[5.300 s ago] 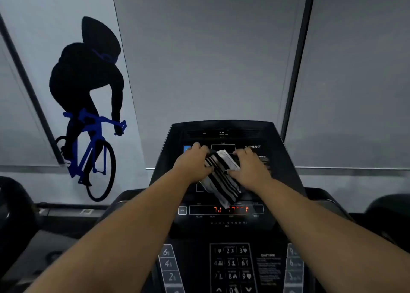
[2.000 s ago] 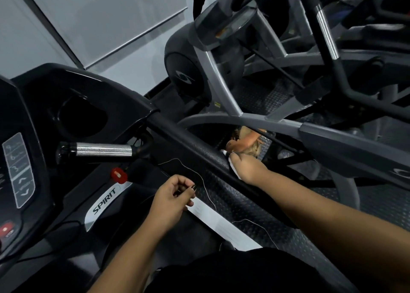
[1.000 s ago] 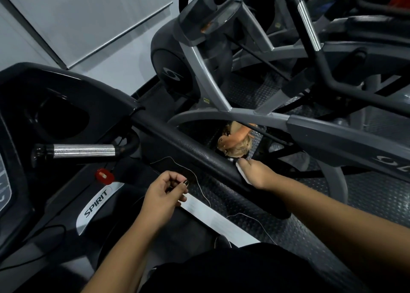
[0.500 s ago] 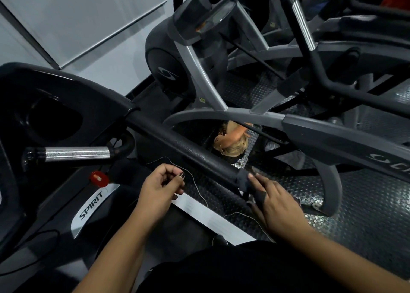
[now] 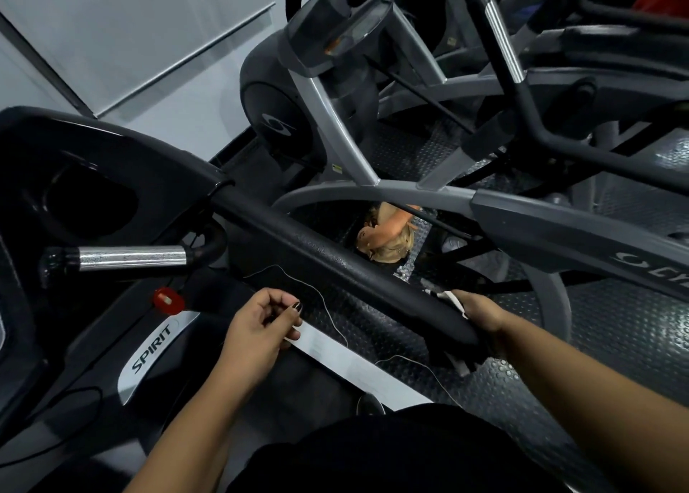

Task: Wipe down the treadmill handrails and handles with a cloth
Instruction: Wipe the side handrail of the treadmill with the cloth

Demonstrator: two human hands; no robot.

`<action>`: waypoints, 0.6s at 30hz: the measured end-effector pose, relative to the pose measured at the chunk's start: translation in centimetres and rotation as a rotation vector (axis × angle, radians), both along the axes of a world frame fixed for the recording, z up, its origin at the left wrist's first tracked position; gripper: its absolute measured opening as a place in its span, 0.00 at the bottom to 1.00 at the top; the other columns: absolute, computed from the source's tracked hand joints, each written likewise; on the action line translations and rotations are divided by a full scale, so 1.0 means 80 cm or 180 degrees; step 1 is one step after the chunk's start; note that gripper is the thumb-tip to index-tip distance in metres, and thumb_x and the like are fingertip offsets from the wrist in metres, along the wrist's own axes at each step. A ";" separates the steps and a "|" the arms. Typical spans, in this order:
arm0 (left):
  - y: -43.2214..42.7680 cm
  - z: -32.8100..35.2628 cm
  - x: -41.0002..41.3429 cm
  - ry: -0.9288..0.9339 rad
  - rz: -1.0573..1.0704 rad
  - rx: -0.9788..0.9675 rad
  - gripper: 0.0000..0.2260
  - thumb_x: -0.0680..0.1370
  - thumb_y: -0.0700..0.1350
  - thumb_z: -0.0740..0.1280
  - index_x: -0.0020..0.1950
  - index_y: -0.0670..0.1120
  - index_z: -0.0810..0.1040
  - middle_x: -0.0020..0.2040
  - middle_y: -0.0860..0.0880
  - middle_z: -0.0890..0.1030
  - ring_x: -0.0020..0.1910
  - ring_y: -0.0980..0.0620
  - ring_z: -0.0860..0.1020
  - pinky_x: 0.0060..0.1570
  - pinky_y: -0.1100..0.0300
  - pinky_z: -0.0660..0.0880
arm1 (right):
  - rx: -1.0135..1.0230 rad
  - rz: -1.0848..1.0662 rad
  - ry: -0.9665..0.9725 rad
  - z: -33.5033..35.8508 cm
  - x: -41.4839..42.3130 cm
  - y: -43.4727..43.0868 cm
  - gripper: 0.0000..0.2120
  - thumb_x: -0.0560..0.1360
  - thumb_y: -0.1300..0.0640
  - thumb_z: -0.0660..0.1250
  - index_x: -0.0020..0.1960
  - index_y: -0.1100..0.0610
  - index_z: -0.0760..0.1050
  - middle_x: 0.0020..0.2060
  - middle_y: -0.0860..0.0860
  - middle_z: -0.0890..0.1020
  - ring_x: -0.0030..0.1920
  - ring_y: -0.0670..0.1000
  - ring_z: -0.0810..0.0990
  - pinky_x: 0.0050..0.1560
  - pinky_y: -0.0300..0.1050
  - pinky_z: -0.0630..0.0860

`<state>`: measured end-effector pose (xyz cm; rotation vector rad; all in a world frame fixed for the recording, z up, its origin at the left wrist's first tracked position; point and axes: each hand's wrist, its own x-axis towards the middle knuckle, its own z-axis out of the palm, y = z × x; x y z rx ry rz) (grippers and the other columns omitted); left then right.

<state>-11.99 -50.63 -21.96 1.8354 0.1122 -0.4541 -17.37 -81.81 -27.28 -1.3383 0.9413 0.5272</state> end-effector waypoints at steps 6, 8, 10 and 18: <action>0.003 -0.002 0.010 -0.0009 -0.0041 -0.0002 0.03 0.79 0.34 0.66 0.49 0.41 0.77 0.39 0.43 0.80 0.32 0.55 0.79 0.36 0.60 0.74 | 0.0672 -0.1392 -0.0052 0.002 -0.038 0.022 0.15 0.81 0.55 0.54 0.51 0.65 0.74 0.36 0.65 0.78 0.30 0.61 0.79 0.30 0.56 0.81; 0.001 -0.003 0.014 0.0001 -0.0068 -0.0013 0.03 0.78 0.34 0.66 0.49 0.41 0.77 0.39 0.44 0.80 0.32 0.55 0.79 0.35 0.62 0.74 | 0.0394 -0.1519 0.0083 -0.003 -0.046 0.025 0.21 0.82 0.51 0.52 0.49 0.68 0.74 0.36 0.66 0.77 0.28 0.61 0.78 0.26 0.50 0.78; -0.002 -0.002 0.016 0.0006 -0.0118 -0.0014 0.03 0.79 0.34 0.65 0.50 0.41 0.77 0.39 0.44 0.80 0.32 0.55 0.79 0.34 0.62 0.74 | -0.0215 -0.1353 0.0135 -0.004 -0.054 0.029 0.23 0.80 0.48 0.53 0.46 0.66 0.75 0.39 0.68 0.79 0.30 0.61 0.79 0.25 0.44 0.74; -0.006 0.000 0.026 -0.0007 -0.0243 -0.0038 0.03 0.79 0.34 0.65 0.50 0.41 0.77 0.38 0.46 0.80 0.34 0.54 0.79 0.36 0.60 0.74 | -0.2690 0.1405 -0.1185 0.004 -0.081 0.050 0.19 0.77 0.46 0.53 0.61 0.58 0.69 0.61 0.53 0.74 0.63 0.55 0.69 0.62 0.48 0.68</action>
